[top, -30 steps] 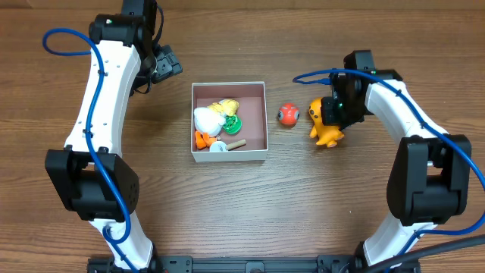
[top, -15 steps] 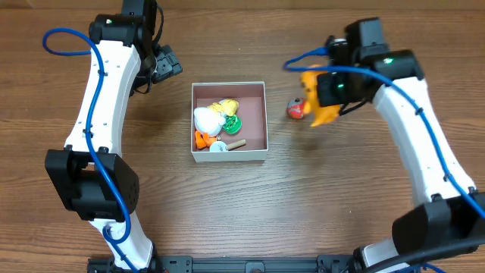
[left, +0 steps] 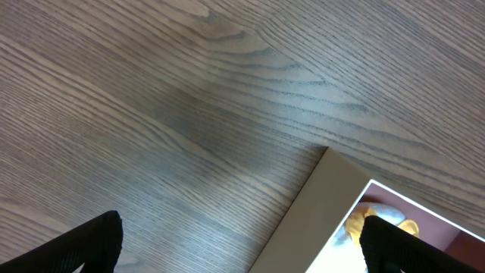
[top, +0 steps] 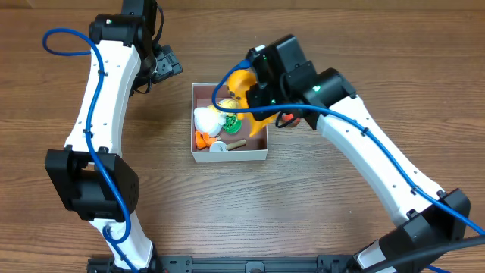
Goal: Pack container
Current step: 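Carry the orange dinosaur over the box and lower it inside, then open the right gripper to release the dinosaur and raise it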
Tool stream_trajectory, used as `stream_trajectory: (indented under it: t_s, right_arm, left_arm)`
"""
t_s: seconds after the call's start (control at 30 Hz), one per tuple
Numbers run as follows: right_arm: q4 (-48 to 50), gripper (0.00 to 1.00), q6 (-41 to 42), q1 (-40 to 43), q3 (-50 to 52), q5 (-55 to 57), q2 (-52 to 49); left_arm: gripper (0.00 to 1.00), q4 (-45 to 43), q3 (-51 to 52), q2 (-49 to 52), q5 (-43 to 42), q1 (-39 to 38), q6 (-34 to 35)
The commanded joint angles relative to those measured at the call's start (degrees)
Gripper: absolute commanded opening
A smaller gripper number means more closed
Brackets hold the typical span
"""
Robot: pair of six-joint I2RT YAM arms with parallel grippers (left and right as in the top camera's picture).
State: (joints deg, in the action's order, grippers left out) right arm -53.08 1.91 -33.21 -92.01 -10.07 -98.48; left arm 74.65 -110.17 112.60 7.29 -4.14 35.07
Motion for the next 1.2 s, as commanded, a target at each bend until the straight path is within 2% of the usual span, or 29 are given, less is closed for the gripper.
stream_trajectory:
  t_s: [0.0, 0.53, 0.73, 0.9, 0.97, 1.17]
  right_arm:
    - [1.68, 0.04, 1.62, -1.77, 1.03, 0.13, -2.08]
    - [1.62, 0.05, 2.91, -2.51, 2.82, 0.13, -7.67]
    - [2.12, 0.05, 6.97, -2.51, 4.22, 1.77, -8.33]
    - [5.07, 0.11, 7.37, -2.51, 7.72, 2.71, -8.33]
    - [5.53, 0.23, 7.58, -2.51, 8.39, 2.71, -8.33]
    - [5.51, 0.37, 7.56, -2.51, 8.44, 2.69, -8.33]
  left_arm:
    - [1.00, 0.09, -0.55, -1.36, -0.28, 0.00, 1.11]
    - [1.00, 0.09, -0.55, -1.36, -0.28, 0.00, 1.11]
    - [1.00, 0.09, -0.55, -1.36, -0.28, 0.00, 1.14]
    - [1.00, 0.09, -0.55, -1.36, -0.28, 0.00, 1.11]
    - [1.00, 0.09, -0.55, -1.36, -0.28, 0.00, 1.14]
    - [1.00, 0.09, -0.55, -1.36, -0.28, 0.00, 1.11]
